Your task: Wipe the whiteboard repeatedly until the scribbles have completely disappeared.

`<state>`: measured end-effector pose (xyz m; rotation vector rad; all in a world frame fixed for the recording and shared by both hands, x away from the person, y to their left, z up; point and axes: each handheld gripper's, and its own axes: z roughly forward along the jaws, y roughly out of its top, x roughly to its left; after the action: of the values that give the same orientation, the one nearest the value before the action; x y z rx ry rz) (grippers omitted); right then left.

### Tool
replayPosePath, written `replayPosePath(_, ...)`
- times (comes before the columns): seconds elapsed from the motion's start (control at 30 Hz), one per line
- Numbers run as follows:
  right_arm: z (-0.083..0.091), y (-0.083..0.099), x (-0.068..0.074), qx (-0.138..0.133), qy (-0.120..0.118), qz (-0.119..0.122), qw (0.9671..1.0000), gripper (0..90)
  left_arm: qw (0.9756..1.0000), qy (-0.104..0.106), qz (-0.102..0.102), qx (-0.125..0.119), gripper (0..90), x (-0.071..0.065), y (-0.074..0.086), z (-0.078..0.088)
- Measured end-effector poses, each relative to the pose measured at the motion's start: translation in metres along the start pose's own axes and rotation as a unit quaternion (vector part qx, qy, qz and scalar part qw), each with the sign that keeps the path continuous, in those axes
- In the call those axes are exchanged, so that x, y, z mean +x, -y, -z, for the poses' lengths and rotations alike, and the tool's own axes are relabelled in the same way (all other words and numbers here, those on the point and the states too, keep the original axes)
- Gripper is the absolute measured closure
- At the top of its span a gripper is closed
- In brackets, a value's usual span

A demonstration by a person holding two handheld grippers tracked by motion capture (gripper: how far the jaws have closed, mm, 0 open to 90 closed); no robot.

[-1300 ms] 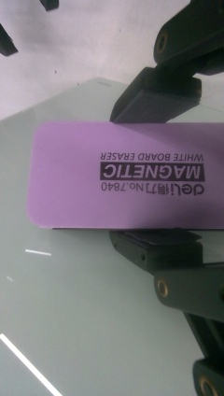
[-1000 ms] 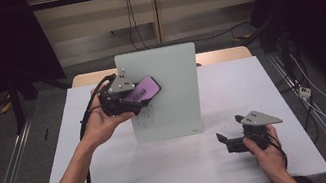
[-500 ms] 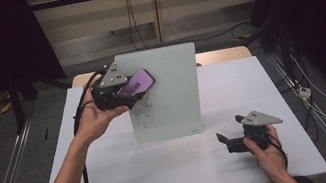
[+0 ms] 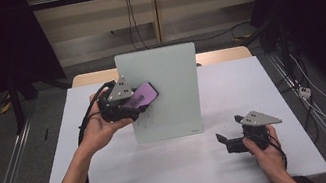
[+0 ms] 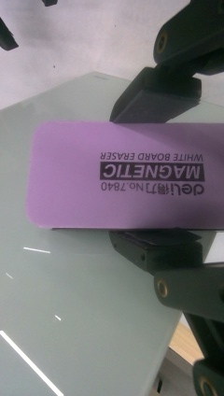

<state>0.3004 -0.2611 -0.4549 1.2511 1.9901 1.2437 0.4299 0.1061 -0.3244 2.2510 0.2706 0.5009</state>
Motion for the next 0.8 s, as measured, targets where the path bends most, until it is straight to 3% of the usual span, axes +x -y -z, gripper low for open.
replayPosePath(0.57, 0.0, 0.0, 0.0, 0.0, 0.001, 0.0, 1.0, 4.9, 0.9993, 0.029, -0.009, 0.022, 40.9, -0.023, 0.012, -0.022)
replayPosePath(0.8, 0.0, 0.0, 0.0, 0.0, 0.001, 0.002, 1.0, 5.0, 0.9987, 0.032, -0.026, 0.03, 40.9, -0.026, 0.01, -0.026)
